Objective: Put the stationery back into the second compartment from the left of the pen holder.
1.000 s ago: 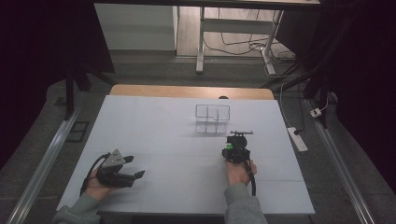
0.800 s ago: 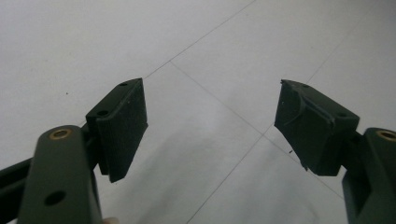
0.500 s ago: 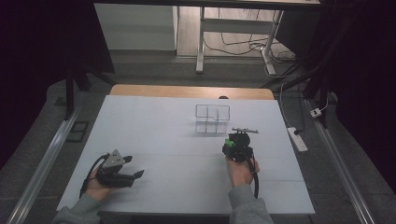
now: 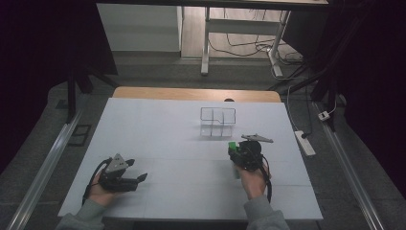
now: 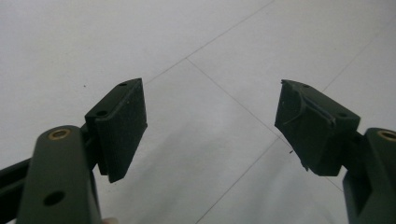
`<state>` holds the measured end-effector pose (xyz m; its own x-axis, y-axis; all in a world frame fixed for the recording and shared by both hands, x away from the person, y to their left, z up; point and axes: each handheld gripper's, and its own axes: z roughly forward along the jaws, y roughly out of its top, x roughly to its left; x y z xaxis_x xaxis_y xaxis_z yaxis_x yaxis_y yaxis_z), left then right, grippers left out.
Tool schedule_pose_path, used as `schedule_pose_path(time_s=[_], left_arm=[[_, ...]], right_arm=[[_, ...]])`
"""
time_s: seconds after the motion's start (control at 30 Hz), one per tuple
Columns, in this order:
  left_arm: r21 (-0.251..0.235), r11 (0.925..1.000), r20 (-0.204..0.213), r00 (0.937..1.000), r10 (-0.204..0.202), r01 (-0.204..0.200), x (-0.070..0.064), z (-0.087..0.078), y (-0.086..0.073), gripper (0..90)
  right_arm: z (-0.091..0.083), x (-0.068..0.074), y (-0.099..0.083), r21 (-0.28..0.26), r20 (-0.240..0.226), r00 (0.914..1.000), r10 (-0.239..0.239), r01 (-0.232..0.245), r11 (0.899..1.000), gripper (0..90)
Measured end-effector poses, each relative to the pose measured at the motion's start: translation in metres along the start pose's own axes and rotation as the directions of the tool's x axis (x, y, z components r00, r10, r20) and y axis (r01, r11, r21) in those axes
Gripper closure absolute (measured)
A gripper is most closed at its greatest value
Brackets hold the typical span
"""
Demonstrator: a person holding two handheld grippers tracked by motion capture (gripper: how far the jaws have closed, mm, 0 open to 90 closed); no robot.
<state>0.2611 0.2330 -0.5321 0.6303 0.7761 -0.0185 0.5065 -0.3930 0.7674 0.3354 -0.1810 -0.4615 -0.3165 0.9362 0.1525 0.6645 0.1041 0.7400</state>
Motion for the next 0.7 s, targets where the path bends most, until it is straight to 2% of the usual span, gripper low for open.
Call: schedule_pose_path(time_s=[0.07,0.1,0.17,0.27,0.33,0.37,0.47,0.7], left_arm=[[-0.001,1.0000,-0.001,1.0000,0.002,-0.002,-0.001,0.000,0.000,24.7],[-0.001,1.0000,-0.001,1.0000,0.002,-0.002,-0.001,0.000,0.000,24.8],[0.006,0.9999,-0.010,0.9998,0.016,-0.016,-0.004,0.001,0.001,24.7],[-0.001,0.9999,-0.009,0.9999,0.011,-0.011,-0.005,0.001,0.001,24.7],[-0.002,0.9999,-0.009,0.9999,0.010,-0.010,-0.006,0.001,0.001,24.7],[-0.002,0.9999,-0.012,0.9999,0.011,-0.011,-0.005,0.000,0.000,24.8],[-0.005,1.0000,-0.025,0.9997,-0.003,0.003,-0.002,-0.002,-0.001,24.8],[-0.020,0.9990,-0.028,0.9987,-0.042,0.041,0.005,-0.005,-0.004,24.8]], right_arm=[[-0.003,-0.002,0.000,-0.022,-0.032,0.9994,-0.014,0.013,1.000,66.6],[-0.003,-0.002,0.000,-0.022,-0.032,0.9994,-0.014,0.013,1.000,66.6],[-0.007,-0.006,0.003,-0.055,-0.081,0.9963,-0.027,0.023,0.998,66.5],[-0.010,-0.010,0.005,-0.083,-0.136,0.9894,-0.051,0.040,0.996,66.6],[-0.010,-0.011,0.006,-0.092,-0.146,0.9872,-0.064,0.051,0.994,66.6],[-0.011,-0.012,0.008,-0.109,-0.171,0.9813,-0.087,0.069,0.992,66.6],[-0.012,-0.012,0.010,-0.129,-0.198,0.9727,-0.120,0.096,0.987,66.5],[-0.010,-0.012,0.014,-0.173,-0.240,0.9538,-0.181,0.141,0.975,66.5]])
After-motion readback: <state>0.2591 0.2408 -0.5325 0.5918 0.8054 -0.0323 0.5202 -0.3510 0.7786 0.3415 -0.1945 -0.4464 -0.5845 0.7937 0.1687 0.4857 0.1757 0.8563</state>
